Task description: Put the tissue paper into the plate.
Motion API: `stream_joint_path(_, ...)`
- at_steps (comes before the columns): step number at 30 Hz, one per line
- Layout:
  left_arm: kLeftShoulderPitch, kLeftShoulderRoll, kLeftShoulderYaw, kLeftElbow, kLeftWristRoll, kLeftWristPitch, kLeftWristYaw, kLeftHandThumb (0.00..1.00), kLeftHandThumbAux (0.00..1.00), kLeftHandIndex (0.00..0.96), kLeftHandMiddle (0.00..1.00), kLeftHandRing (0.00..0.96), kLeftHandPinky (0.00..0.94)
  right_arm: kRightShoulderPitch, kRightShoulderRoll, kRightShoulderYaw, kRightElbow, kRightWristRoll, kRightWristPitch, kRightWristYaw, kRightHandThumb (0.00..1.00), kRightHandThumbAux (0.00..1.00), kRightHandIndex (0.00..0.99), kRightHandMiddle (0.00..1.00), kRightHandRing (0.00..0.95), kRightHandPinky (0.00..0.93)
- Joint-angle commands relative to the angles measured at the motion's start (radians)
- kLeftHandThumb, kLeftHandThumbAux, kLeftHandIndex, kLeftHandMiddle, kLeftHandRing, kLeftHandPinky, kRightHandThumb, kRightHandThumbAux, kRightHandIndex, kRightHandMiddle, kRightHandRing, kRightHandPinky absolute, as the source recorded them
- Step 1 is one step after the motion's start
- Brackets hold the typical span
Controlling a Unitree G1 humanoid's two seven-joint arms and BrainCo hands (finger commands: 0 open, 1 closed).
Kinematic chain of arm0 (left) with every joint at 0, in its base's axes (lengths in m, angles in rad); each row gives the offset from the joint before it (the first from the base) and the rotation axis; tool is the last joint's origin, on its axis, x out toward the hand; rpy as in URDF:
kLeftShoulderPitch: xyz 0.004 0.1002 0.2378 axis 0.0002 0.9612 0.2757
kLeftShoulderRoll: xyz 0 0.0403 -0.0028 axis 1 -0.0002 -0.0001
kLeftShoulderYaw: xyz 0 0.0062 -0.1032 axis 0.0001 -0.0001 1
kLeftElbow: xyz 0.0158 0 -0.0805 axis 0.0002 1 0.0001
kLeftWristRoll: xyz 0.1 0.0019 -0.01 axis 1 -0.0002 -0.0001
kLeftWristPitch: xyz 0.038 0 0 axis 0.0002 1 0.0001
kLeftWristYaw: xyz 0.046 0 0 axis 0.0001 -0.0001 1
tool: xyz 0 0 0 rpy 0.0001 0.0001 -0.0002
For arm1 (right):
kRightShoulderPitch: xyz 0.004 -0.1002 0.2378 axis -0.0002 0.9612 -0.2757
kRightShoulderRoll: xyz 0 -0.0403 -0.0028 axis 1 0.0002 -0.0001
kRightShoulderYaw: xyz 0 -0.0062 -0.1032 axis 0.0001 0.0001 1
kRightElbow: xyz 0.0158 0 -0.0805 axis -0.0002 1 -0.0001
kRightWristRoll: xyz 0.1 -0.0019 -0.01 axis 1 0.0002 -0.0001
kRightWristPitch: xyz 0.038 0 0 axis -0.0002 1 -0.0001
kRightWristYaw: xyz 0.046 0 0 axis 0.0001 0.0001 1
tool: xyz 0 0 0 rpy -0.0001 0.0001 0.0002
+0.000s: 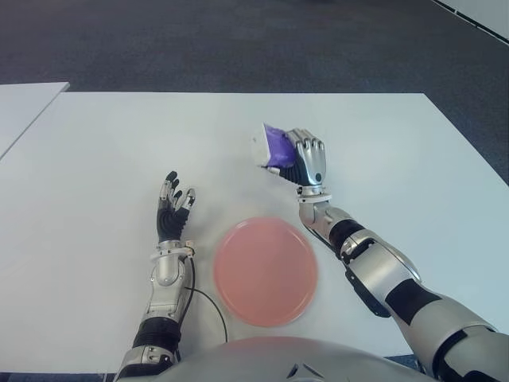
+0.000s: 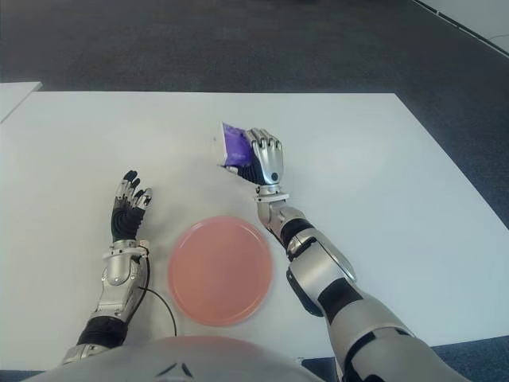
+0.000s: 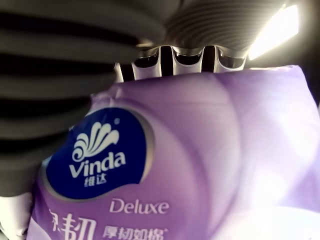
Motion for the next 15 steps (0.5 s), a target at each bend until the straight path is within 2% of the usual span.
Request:
stream_joint_path(1, 0.045, 0.001, -0.006, 0.091, 0.016, 0.0, -0.014, 0.212, 0.639, 0.08, 0.041, 0.004, 0.005, -0.031, 0.021, -0.052, -0.034, 0.048, -0.071, -0.014, 0.853, 0.679, 0.396, 0.535, 0.865, 0.863)
stream_joint_path(9, 0.038, 0.0, -0.005, 0.109, 0.02, -0.021, -0.008, 0.196, 0.645, 0.082, 0.042, 0.006, 0.013, -0.044, 0.044, -0.105, -0.061, 0.071, -0.133, -0.076, 0.855, 0.677, 0.4, 0.54, 0.875, 0.867)
stream_joint_path(15, 0.037, -0.001, -0.005, 0.115, 0.021, -0.027, -0.007, 0.186, 0.641, 0.082, 0.041, 0.008, 0.014, -0.053, 0.053, -0.12, -0.075, 0.056, -0.135, -0.132, 0.856, 0.676, 0.401, 0.54, 0.877, 0.864)
